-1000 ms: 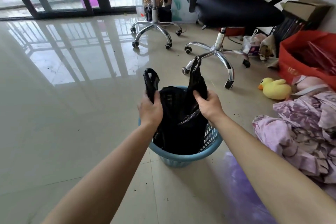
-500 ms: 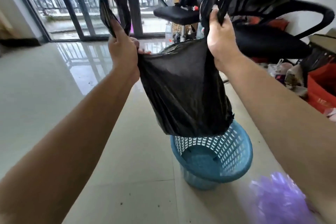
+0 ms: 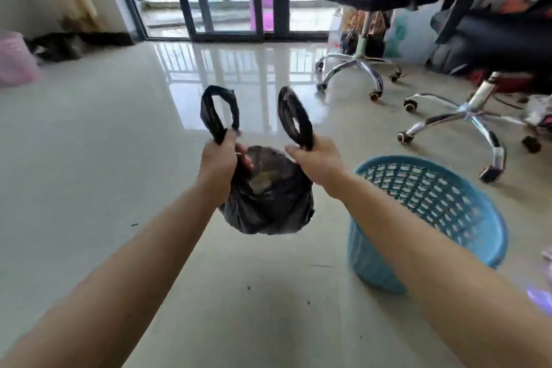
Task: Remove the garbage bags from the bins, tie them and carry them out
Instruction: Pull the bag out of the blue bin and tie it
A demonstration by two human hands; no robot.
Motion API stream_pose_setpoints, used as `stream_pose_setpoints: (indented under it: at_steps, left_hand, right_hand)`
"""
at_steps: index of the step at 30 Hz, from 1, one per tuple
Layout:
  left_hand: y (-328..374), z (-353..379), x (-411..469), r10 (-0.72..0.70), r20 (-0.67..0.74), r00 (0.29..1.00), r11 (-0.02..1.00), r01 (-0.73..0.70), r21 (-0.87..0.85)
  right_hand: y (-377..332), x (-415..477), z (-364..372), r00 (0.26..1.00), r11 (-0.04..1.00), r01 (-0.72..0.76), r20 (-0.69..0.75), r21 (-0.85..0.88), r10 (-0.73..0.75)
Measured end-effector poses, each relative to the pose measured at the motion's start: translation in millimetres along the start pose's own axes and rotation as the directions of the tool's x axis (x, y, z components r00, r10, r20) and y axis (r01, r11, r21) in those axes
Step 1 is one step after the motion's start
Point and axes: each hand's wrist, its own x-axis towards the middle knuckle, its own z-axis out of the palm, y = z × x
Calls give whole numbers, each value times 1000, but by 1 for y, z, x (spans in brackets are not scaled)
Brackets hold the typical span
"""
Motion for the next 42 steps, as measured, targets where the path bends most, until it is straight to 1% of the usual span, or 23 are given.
stream_pose_setpoints:
  at_steps: [2, 4, 6, 8, 10, 13, 15, 16, 17, 18, 20, 22, 24, 26, 27, 28, 30, 31, 33, 35, 37, 40, 42]
  left_hand:
    - [-53, -26, -6, -140, 41, 989, 989, 138, 58]
    - [-88, -44, -10, -212, 134, 968, 977, 205, 64]
    - [-102, -51, -13, -233, 254, 939, 972, 224, 66]
    - [-101, -48, -18, -234, 365, 901, 972, 231, 54]
    - [-100, -40, -25, -237, 421, 876, 968, 249, 25]
    - [-102, -29, -30, -213, 516, 830, 976, 207, 71]
    - [-103, -24, -35, -181, 593, 785, 982, 112, 152]
    - [-102, -20, -39, -163, 605, 780, 982, 68, 178]
    - [-102, -17, -41, -154, 592, 791, 979, 42, 198]
    - [-103, -15, -43, -153, 551, 820, 976, 38, 215]
    - [-104, -12, -46, -143, 457, 878, 973, 41, 227]
    - [-100, -8, -45, -142, 397, 907, 983, 83, 164]
    - [-92, -5, -40, -155, 340, 927, 987, 156, 22]
    - [-84, -5, -37, -159, 302, 940, 977, 195, -92]
    - [-83, -7, -37, -166, 294, 941, 973, 205, -108]
    - [-83, -9, -37, -176, 303, 937, 971, 215, -101]
    - [-85, -14, -38, -200, 364, 910, 965, 247, -87]
    - [-85, -15, -37, -199, 388, 900, 960, 259, -108]
    - [-82, -17, -32, -161, 393, 906, 952, 248, -182]
    - [-78, -17, -25, -121, 325, 938, 945, 209, -251]
    - [-78, -20, -18, -137, 222, 965, 927, 204, -315]
    - [-86, -29, -15, -177, 132, 975, 873, 217, -437]
    - [-91, -31, -17, -205, 112, 972, 878, 233, -418]
  right_hand:
    - [54, -21, 19, 986, 988, -86, 130, -130, 103]
    - [92, -38, 27, 974, 972, -88, 185, -219, 130]
    - [118, -48, 32, 973, 971, -88, 190, -222, 131]
    - [128, -55, 35, 975, 976, -80, 186, -204, 119]
    - [127, -59, 35, 971, 977, -60, 214, -206, 105]
    - [119, -58, 32, 966, 976, -11, 249, -217, 66]
    - [117, -58, 33, 961, 972, 26, 275, -235, 41]
    - [117, -60, 33, 956, 963, 41, 290, -266, 40]
    - [118, -62, 33, 950, 953, 55, 310, -297, 42]
    - [119, -64, 32, 947, 948, 62, 318, -312, 43]
    - [121, -67, 30, 959, 945, 55, 279, -322, 39]
    - [123, -67, 24, 980, 950, 8, 192, -311, 55]
    - [126, -66, 17, 988, 954, -33, 137, -297, 77]
    - [129, -69, 10, 988, 964, -41, 134, -261, 79]
    - [130, -71, 8, 989, 972, -37, 134, -231, 70]
    - [130, -73, 6, 991, 977, -31, 122, -212, 58]
    - [128, -74, 4, 997, 984, -33, 61, -174, 44]
    - [125, -73, 4, 999, 992, -36, 21, -123, 39]
    - [117, -73, 5, 999, 999, -24, -31, -37, 23]
    - [109, -73, 4, 998, 998, 2, -70, -56, -6]
    - [106, -72, -1, 989, 995, -5, -150, -103, -10]
    - [109, -68, -8, 967, 991, -81, -249, -109, 51]
    - [110, -69, -5, 963, 986, -140, -246, -93, 113]
